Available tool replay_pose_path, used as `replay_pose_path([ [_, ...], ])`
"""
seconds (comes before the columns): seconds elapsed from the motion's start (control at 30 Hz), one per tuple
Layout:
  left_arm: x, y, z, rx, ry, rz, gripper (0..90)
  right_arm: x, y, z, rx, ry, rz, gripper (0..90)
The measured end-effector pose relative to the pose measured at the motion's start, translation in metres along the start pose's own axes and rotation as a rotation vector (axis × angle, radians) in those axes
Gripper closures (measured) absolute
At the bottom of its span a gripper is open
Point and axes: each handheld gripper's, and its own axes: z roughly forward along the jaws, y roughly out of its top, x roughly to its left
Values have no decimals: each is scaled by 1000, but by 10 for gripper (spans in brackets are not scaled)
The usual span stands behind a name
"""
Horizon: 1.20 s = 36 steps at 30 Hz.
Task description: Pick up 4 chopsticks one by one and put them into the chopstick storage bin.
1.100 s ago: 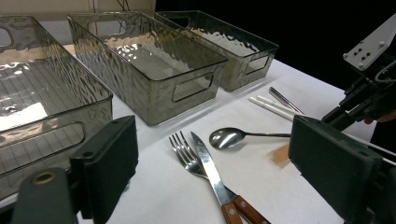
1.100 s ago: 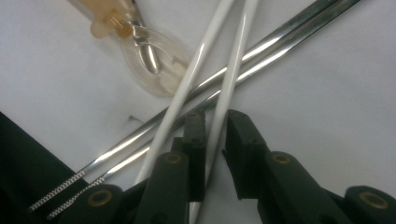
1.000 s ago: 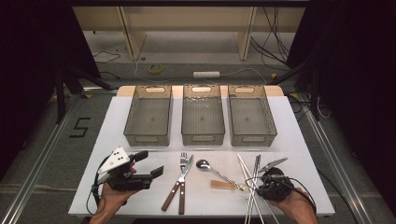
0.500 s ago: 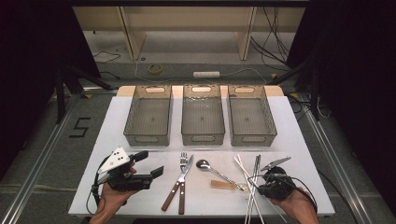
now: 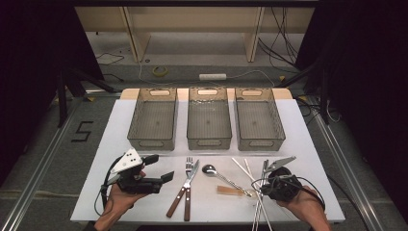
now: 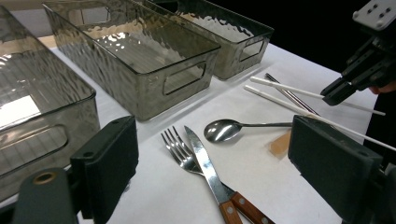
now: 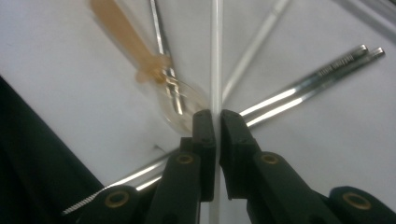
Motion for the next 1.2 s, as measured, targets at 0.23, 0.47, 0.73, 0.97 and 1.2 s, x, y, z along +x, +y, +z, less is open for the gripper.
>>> replay_pose_path([
  [0.23, -10, 11, 20, 57, -42, 58, 155, 20, 20, -2, -1, 32, -110, 856],
  [0.47, -25, 18, 41, 134, -93, 138, 159, 40, 40, -2, -7, 56, -213, 856],
  [0.73, -38, 16, 59, 226, -125, 231, 157, 58, 54, 2, 9, 83, -312, 855],
  [0.97, -42, 13, 66, 272, -128, 263, 159, 70, 61, 6, 24, 98, -376, 856],
  [1.2, -49, 8, 69, 340, -140, 336, 209, 79, 66, 5, 25, 113, -435, 856],
])
